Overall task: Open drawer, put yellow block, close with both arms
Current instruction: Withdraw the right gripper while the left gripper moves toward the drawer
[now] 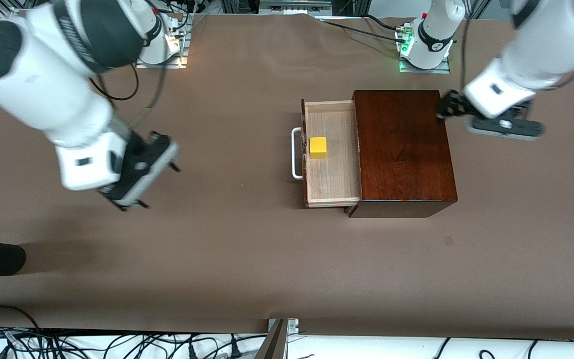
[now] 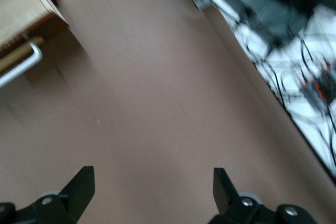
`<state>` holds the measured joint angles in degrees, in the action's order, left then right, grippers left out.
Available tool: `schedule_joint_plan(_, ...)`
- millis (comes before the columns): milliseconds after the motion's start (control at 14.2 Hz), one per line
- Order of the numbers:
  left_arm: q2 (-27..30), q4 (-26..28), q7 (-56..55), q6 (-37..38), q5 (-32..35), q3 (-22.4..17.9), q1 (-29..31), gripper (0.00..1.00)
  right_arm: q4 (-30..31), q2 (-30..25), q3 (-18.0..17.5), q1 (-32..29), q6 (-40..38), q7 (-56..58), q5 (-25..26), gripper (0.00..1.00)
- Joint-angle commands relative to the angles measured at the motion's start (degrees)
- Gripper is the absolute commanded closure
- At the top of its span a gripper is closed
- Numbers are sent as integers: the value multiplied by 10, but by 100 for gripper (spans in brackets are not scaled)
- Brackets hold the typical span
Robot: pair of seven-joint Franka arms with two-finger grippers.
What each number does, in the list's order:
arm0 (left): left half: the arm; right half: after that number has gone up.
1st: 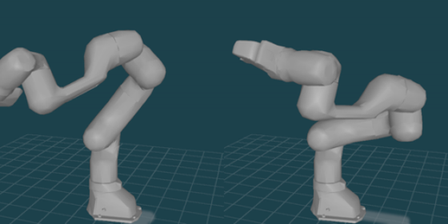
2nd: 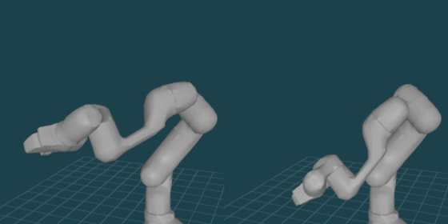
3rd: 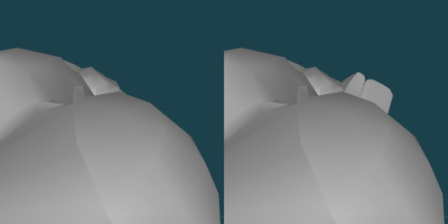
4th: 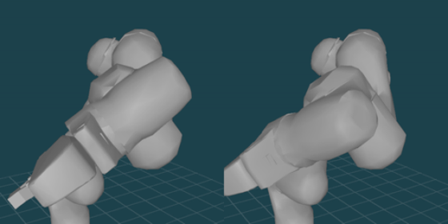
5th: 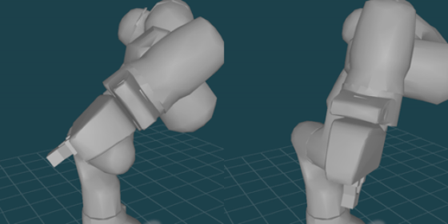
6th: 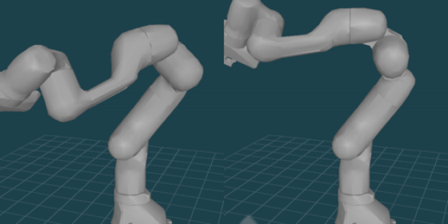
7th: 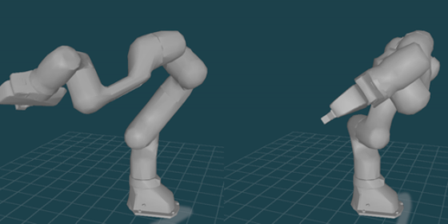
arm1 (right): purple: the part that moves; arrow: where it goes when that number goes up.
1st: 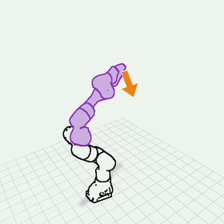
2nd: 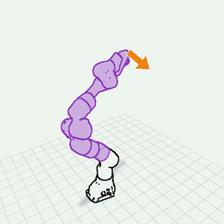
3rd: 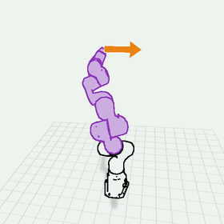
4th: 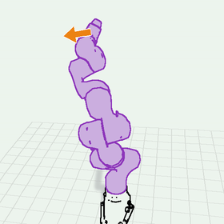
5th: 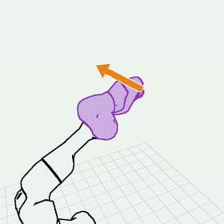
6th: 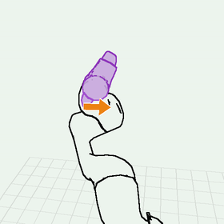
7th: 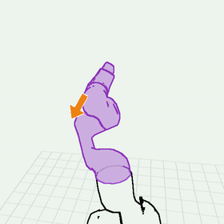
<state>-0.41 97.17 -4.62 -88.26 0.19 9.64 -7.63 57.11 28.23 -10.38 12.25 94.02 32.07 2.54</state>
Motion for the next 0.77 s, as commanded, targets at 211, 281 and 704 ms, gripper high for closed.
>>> schedule_joint_plan(211, -130, -104, 313, 8, -63, 24, -37, 0, 218, -182, 107, -2, -13, -68, -69, 0)
schedule_joint_plan(281, -149, -120, 335, 9, -90, 40, -44, 0, 267, -220, 121, -2, -1, -76, -70, 0)
schedule_joint_plan(704, -285, -224, 324, 8, -181, 86, -142, 0, 367, -296, 164, -2, 8, -171, -62, 0)
